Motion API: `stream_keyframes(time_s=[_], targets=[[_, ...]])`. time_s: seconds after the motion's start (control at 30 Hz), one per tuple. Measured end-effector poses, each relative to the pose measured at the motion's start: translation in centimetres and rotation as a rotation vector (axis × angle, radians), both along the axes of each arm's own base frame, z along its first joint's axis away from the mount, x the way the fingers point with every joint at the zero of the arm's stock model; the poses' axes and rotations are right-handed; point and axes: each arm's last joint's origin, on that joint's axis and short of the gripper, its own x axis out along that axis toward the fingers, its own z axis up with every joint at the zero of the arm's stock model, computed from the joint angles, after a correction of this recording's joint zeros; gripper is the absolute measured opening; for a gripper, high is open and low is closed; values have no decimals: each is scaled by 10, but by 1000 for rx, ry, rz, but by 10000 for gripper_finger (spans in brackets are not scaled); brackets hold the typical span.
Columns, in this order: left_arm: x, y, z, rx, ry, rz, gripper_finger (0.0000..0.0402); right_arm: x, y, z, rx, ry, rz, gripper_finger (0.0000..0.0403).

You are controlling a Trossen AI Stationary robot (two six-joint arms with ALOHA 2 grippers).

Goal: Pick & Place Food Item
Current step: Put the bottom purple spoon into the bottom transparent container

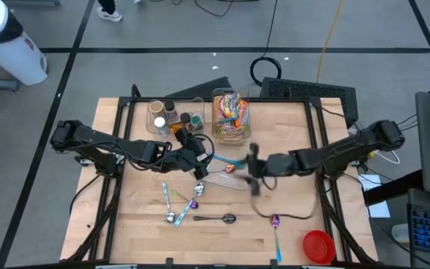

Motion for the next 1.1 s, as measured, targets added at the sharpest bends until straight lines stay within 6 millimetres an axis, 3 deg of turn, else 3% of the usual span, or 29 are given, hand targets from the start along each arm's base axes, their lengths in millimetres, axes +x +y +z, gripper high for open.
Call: stream_keyframes(time_s=[0.13,0.33,0.4,0.5,0.63,0.83,1.1], targets=[[0,0,0,0,-1,0,299,-13,21,-6,246,-42,348,139],[0,0,0,-8,-8,5,299,-30,52,-55,335,33,414,28],[0,0,0,-13,-11,8,299,-34,62,-67,341,37,431,9],[0,0,0,-15,-15,9,299,-33,72,-80,314,9,336,11],[1,0,1,-27,-26,16,299,-28,69,-95,227,19,181,2],[0,0,1,-31,-26,19,299,-27,59,-99,154,4,-19,1],[0,0,0,-31,-22,19,299,-26,50,-104,175,37,-103,1]])
